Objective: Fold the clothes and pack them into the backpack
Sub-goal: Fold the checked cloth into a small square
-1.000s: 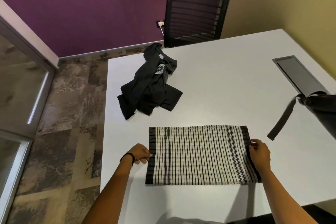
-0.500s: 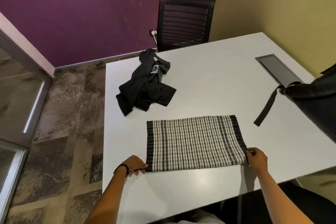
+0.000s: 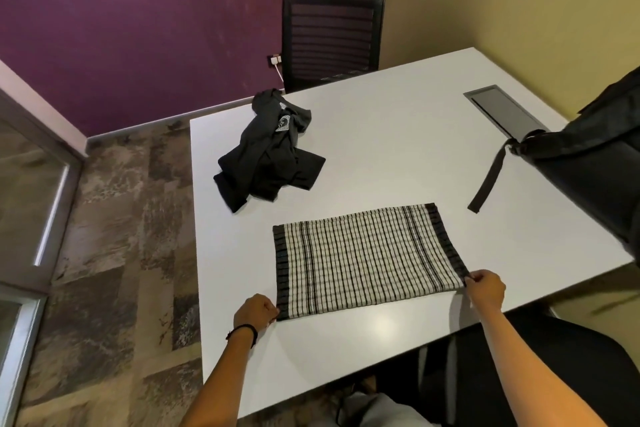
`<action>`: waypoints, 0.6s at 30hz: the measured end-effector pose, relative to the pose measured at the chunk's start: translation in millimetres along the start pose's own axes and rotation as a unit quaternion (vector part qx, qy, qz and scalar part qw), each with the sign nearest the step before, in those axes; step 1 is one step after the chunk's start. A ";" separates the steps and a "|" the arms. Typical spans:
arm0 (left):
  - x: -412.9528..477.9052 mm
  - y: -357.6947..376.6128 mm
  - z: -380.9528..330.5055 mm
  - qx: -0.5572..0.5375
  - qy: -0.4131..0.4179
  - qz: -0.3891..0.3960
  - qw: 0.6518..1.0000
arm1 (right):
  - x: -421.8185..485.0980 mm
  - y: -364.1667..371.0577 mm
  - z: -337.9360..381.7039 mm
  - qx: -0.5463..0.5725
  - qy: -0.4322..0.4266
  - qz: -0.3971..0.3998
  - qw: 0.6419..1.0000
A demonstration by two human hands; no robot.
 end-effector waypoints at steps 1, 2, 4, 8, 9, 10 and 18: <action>-5.1 0.7 -1.1 0.001 0.003 -0.012 1.000 | -1.2 -1.1 -1.4 0.005 0.007 -0.002 1.000; -11.0 1.3 -3.3 0.002 0.014 -0.037 0.999 | -1.5 -1.8 -2.8 0.013 0.016 -0.006 1.000; -21.7 0.7 -13.0 0.032 0.081 -0.133 0.987 | -1.9 -2.4 -5.2 0.043 0.046 -0.022 0.998; -31.9 18.6 -54.2 0.101 0.255 -0.160 0.948 | 0.4 2.9 -13.3 0.126 0.125 -0.032 0.984; -34.9 29.2 -65.9 0.118 0.300 -0.125 0.938 | -0.4 4.2 -14.4 0.159 0.147 -0.038 0.976; -39.5 41.1 -77.1 0.146 0.345 -0.088 0.923 | -1.7 5.3 -14.9 0.190 0.165 -0.044 0.967; -50.1 122.6 -119.4 0.331 0.414 0.030 0.848 | -6.7 9.5 -12.0 0.298 0.184 -0.057 0.935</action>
Point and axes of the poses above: each hand's wrist, its own x-axis towards the middle knuckle, its own y-axis out of the palm, z = x × y, the point moved 3 cm from there along x, towards the middle knuckle, and after that the axes turned 8 degrees about -y, right-handed, at the moved point
